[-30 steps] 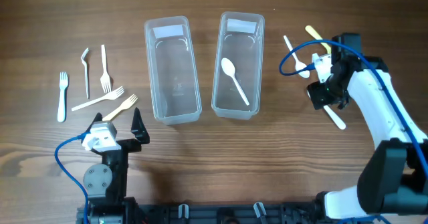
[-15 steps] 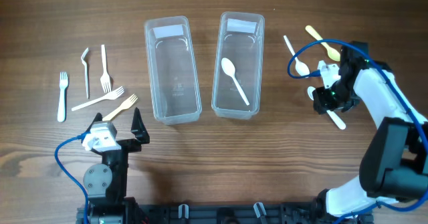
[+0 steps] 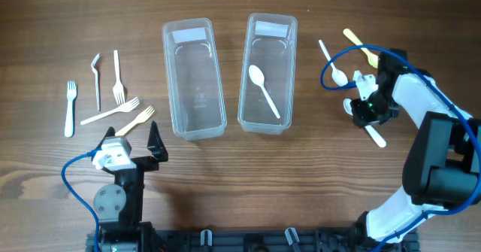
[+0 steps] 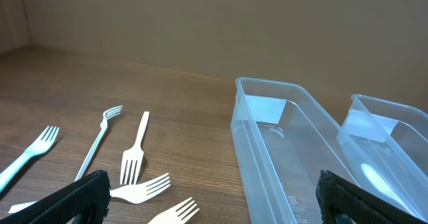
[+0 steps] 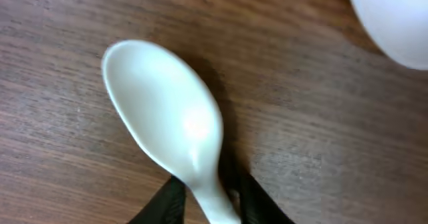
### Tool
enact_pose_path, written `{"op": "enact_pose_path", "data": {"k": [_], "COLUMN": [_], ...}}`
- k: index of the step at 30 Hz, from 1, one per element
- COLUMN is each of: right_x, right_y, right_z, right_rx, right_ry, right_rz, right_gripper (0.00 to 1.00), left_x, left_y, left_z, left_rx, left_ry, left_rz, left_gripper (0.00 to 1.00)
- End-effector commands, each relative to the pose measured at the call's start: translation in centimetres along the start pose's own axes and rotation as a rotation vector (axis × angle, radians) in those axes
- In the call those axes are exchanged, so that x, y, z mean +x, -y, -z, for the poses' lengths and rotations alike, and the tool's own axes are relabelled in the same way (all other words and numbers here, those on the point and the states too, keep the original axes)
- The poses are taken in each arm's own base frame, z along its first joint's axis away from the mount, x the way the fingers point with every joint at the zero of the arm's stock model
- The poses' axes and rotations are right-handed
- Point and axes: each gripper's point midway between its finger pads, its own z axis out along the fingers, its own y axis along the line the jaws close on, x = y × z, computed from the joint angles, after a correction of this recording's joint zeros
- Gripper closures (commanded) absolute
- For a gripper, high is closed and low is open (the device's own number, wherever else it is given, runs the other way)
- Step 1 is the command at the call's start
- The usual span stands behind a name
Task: Pack container
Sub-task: 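Move the right gripper back and grasp another white spoon, then drop the white spoon into the right container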
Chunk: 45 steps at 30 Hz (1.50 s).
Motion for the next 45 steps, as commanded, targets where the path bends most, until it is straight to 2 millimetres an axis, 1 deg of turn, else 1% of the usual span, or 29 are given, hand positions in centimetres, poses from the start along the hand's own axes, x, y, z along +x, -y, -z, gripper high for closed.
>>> {"op": "enact_pose_path", "data": {"k": [1, 2, 3, 5, 8, 11, 13, 15, 18, 21, 24, 25, 26, 27, 29, 30, 32, 34, 35, 36, 39, 42, 43, 44, 45], "right_x": [0.2, -0.1, -0.4, -1.8, -3.4, -4.5, -5.7, -6.8, -7.9, -8.6, -9.3, -9.5, -9.6, -9.8, -10.1, -10.2, -10.6, -11.3, -11.8, -12.4, -13.5, -14.2, -14.3, -14.3, -14.3], "right_y": [-1.6, -1.7, -2.0, -2.7, -3.0, -3.5, -4.7, -5.6, -6.4, -7.0, -9.3, -10.2, -10.7, -11.4, -14.2, -16.4, -19.6, -21.4, -22.3, -23.1, -23.9, -23.9, -23.9, -23.9, -23.9], "right_z": [-2.4, -2.4, -2.3, -1.8, -0.8, 0.0, 1.1, 2.2, 4.8, 8.3, 12.4, 14.2, 15.3, 16.8, 20.3, 22.6, 24.9, 25.1, 24.6, 23.5, 20.8, 18.6, 18.1, 17.8, 17.6], "right_rx": [-0.087, -0.095, -0.115, -0.164, -0.181, -0.184, -0.222, -0.257, -0.252, -0.253, -0.324, -0.337, -0.342, -0.352, -0.425, -0.491, -0.536, -0.522, -0.498, -0.458, -0.378, -0.365, -0.36, -0.358, -0.355], "right_ry": [-0.023, -0.014, 0.0, 0.042, 0.074, 0.09, 0.117, 0.143, 0.174, 0.239, 0.352, 0.399, 0.427, 0.467, 0.555, 0.607, 0.675, 0.702, 0.713, 0.711, 0.684, 0.641, 0.629, 0.622, 0.618], "right_rz": [-0.06, -0.063, -0.069, -0.14, -0.222, -0.218, -0.194, -0.206, -0.189, -0.183, -0.13, -0.119, -0.121, -0.127, -0.124, -0.107, -0.049, -0.042, -0.042, -0.042, -0.058, -0.109, -0.109, -0.108, -0.105], "right_gripper": [0.88, 0.96, 0.95, 0.96, 0.96, 0.96, 0.96, 0.96, 0.96, 0.96, 0.96, 0.96, 0.96, 0.96, 0.96, 0.96, 0.96, 0.96, 0.96, 0.96, 0.96, 0.96, 0.93, 0.88, 0.76], "left_x": [0.1, 0.1, 0.1, 0.1, 0.1, 0.1, 0.1, 0.1, 0.1, 0.1, 0.1, 0.1, 0.1, 0.1, 0.1, 0.1, 0.1, 0.1, 0.1, 0.1, 0.1, 0.1, 0.1, 0.1, 0.1], "left_y": [0.0, 0.0, 0.0, 0.0, 0.0, 0.0, 0.0, 0.0, 0.0, 0.0, 0.0, 0.0, 0.0, 0.0, 0.0, 0.0, 0.0, 0.0, 0.0, 0.0, 0.0, 0.0, 0.0, 0.0, 0.0], "left_z": [0.0, 0.0, 0.0, 0.0, 0.0, 0.0, 0.0, 0.0, 0.0, 0.0, 0.0, 0.0, 0.0, 0.0, 0.0, 0.0, 0.0, 0.0, 0.0, 0.0, 0.0, 0.0, 0.0, 0.0, 0.0], "left_rx": [0.003, 0.003, 0.003, 0.002, 0.003, 0.003, 0.003, 0.002, 0.003, 0.003, 0.002, 0.003, 0.003, 0.003, 0.003, 0.003, 0.003, 0.003, 0.003, 0.003, 0.003, 0.002, 0.003, 0.003, 0.002], "left_ry": [0.001, 0.001, 0.001, 0.001, 0.001, 0.001, 0.001, 0.001, 0.001, 0.001, 0.001, 0.001, 0.001, 0.001, 0.001, 0.001, 0.001, 0.001, 0.001, 0.001, 0.001, 0.001, 0.001, 0.001, 0.001], "left_rz": [-0.001, -0.001, -0.001, -0.001, -0.001, -0.001, -0.001, -0.001, -0.001, -0.001, -0.001, -0.001, -0.001, -0.001, -0.001, -0.001, -0.001, -0.001, -0.001, -0.001, -0.001, -0.001, -0.001, -0.001, -0.001], "left_gripper": [0.0, 0.0, 0.0, 0.0, 0.0, 0.0, 0.0, 0.0, 0.0, 0.0, 0.0, 0.0, 0.0, 0.0, 0.0, 0.0, 0.0, 0.0, 0.0, 0.0, 0.0, 0.0, 0.0, 0.0, 0.0]}}
